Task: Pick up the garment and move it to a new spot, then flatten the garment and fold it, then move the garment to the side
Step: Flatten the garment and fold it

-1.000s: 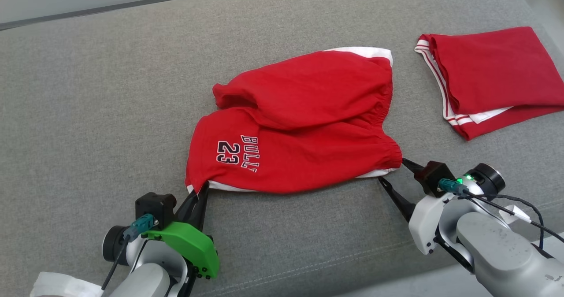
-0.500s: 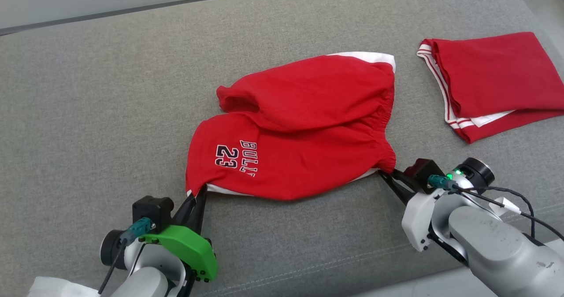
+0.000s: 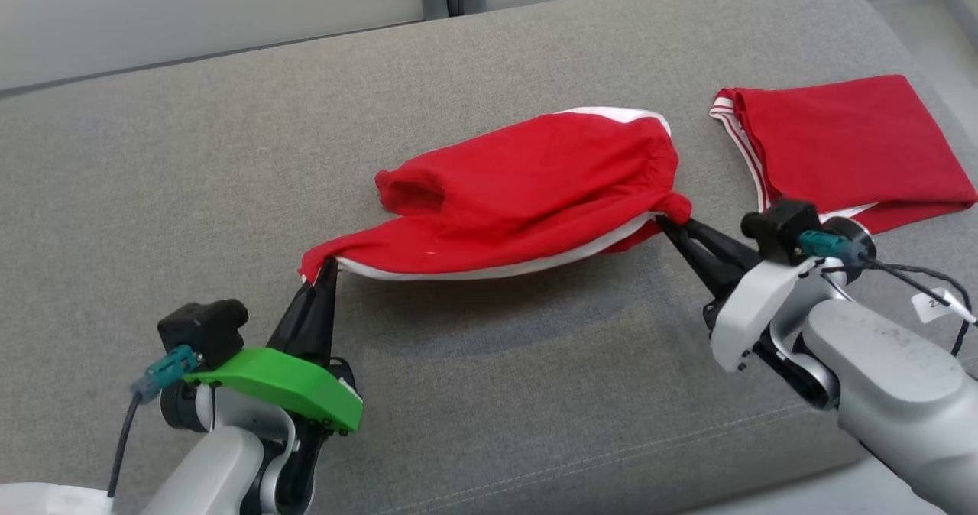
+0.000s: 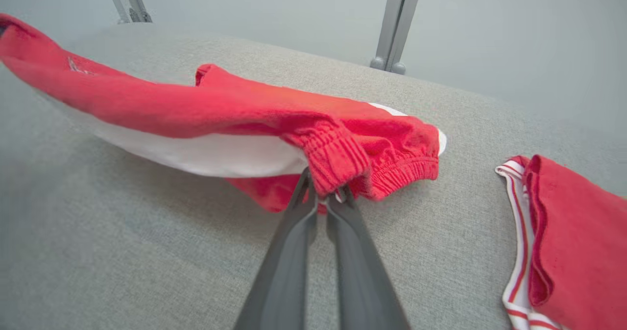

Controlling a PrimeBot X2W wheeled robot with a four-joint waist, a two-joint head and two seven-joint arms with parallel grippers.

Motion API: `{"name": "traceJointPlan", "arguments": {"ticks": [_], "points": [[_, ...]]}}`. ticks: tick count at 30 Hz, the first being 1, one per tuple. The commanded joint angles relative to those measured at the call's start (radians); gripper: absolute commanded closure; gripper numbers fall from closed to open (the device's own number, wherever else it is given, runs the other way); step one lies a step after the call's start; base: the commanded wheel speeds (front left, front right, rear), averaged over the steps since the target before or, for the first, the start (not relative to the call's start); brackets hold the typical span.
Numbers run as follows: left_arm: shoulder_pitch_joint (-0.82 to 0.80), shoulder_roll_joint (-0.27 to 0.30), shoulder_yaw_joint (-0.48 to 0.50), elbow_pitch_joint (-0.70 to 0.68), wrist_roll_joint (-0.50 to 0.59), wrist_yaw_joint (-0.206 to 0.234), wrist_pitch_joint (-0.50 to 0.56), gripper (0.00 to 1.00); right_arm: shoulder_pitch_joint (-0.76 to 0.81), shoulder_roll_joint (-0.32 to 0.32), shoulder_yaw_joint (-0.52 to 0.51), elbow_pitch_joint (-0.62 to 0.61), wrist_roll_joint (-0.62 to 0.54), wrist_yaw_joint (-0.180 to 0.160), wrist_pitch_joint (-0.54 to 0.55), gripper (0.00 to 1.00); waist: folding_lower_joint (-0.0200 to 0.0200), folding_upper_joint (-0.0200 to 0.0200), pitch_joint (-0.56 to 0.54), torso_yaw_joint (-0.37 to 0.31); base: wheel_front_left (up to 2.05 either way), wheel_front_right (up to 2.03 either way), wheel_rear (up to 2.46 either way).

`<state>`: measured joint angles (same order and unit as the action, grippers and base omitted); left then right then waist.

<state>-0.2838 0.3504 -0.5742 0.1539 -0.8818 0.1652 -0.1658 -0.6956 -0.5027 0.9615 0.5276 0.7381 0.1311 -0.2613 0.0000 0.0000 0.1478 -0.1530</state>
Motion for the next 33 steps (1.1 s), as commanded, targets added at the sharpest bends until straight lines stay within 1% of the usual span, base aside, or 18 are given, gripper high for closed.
{"name": "traceJointPlan", "arguments": {"ticks": [1, 5, 10, 16, 19, 21, 24, 25, 28, 30, 32, 33], "points": [[-0.016, 0.005, 0.011, -0.018, -0.011, -0.005, 0.0, 1.0, -0.015, -0.014, -0.002, -0.022, 0.026, -0.001, -0.003, 1.0, 0.0, 0.0, -0.024, -0.005, 0.0, 0.0, 0.0], [-0.038, 0.028, 0.032, -0.088, -0.03, -0.003, 0.026, 1.0, -0.049, -0.07, -0.017, -0.094, 0.08, -0.001, 0.018, 1.0, 0.0, 0.0, -0.059, -0.007, 0.0, 0.0, 0.0], [-0.1, 0.063, 0.055, -0.192, -0.044, 0.011, 0.092, 1.0, -0.092, -0.116, -0.069, -0.166, 0.142, -0.001, 0.078, 1.0, 0.0, 0.0, -0.095, -0.003, 0.0, 0.0, 0.0], [-0.24, 0.11, 0.083, -0.286, -0.044, 0.034, 0.202, 1.0, -0.166, -0.145, -0.145, -0.22, 0.22, -0.001, 0.21, 1.0, 0.0, 0.0, -0.103, 0.016, 0.0, 0.0, 0.0], [-0.329, 0.113, 0.095, -0.298, -0.059, 0.043, 0.261, 1.0, -0.219, -0.151, -0.17, -0.232, 0.24, -0.001, 0.284, 1.0, 0.0, 0.0, -0.091, 0.029, 0.0, 0.0, 0.0], [-0.384, 0.099, 0.107, -0.28, -0.084, 0.057, 0.299, 1.0, -0.259, -0.138, -0.185, -0.221, 0.246, -0.001, 0.321, 1.0, 0.0, 0.0, -0.077, 0.039, 0.0, 0.0, 0.0], [-0.477, 0.079, 0.114, -0.205, -0.102, 0.068, 0.349, 1.0, -0.328, -0.107, -0.188, -0.181, 0.236, -0.001, 0.368, 1.0, 0.0, 0.0, -0.045, 0.056, 0.0, 0.0, 0.0], [-0.477, 0.079, 0.114, -0.205, -0.102, 0.068, 0.349, 1.0, -0.328, -0.107, -0.188, -0.181, 0.236, -0.001, 0.368, 1.0, 0.0, 0.0, -0.045, 0.056, 0.0, 0.0, 0.0], [-0.59, 0.049, 0.101, -0.091, -0.092, 0.064, 0.382, 1.0, -0.421, -0.072, -0.177, -0.116, 0.199, -0.001, 0.393, 1.0, 0.0, 0.0, 0.001, 0.081, 0.0, 0.0, 0.0], [-0.678, 0.03, 0.088, -0.008, -0.066, 0.057, 0.386, 1.0, -0.486, -0.036, -0.17, -0.064, 0.175, -0.001, 0.39, 1.0, 0.0, 0.0, 0.037, 0.099, 0.0, 0.0, 0.0], [-0.77, 0.007, 0.079, 0.07, -0.034, 0.05, 0.366, 1.0, -0.56, -0.008, -0.165, -0.005, 0.135, -0.001, 0.369, 1.0, 0.0, 0.0, 0.073, 0.116, 0.0, 0.0, 0.0], [-0.857, -0.024, 0.079, 0.145, -0.005, 0.04, 0.328, 1.0, -0.633, 0.019, -0.167, 0.062, 0.091, -0.001, 0.326, 1.0, 0.0, 0.0, 0.103, 0.134, 0.0, 0.0, 0.0]]}}
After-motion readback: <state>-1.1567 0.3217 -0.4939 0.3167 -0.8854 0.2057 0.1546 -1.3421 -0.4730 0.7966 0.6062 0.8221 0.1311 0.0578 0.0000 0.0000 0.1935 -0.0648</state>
